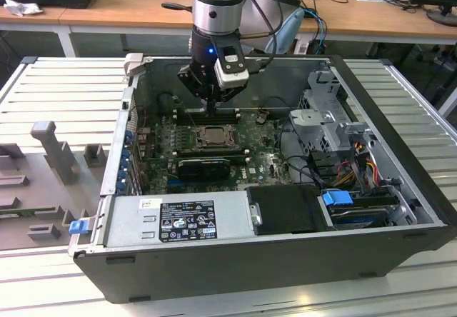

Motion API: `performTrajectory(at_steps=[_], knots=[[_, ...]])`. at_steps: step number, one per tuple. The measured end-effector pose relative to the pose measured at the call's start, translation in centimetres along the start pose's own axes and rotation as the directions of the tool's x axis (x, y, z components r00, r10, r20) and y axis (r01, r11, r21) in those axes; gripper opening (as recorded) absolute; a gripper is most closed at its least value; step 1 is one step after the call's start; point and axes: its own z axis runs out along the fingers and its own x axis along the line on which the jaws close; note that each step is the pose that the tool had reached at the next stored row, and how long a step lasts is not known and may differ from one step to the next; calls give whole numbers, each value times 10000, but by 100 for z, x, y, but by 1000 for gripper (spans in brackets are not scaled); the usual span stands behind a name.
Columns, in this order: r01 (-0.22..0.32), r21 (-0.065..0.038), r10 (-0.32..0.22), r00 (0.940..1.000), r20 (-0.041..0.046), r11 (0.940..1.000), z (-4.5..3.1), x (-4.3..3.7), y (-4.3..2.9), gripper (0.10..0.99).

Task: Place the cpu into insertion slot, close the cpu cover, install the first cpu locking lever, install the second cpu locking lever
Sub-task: 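Install the first cpu locking lever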

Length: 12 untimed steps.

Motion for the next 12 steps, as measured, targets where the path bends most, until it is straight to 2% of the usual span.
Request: performTrajectory(at_steps=[7, 9, 12], knots=[[517, 9, -517, 9987, -1, 9987, 0, 0, 0, 106], [868, 14, -868, 9962, -3, 9962, 0, 0, 0, 106], [1112, 13, -1112, 9938, -5, 9938, 0, 0, 0, 106]])
